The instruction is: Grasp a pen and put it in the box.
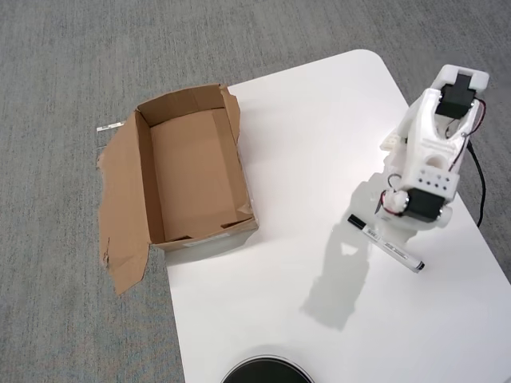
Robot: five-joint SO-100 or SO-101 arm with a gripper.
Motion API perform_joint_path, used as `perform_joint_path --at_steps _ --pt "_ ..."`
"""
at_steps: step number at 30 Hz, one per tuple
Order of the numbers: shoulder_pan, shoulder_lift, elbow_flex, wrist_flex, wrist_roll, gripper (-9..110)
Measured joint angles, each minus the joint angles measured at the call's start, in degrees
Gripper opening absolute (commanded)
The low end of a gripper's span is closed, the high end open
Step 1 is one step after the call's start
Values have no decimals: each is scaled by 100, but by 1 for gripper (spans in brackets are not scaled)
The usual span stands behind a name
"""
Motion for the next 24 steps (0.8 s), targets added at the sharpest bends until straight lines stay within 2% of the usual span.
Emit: perform_joint_path --at_steps 14,24 --pt "-35 -132 -9 -413 0 1" --pt "-9 -132 -9 -396 0 11"
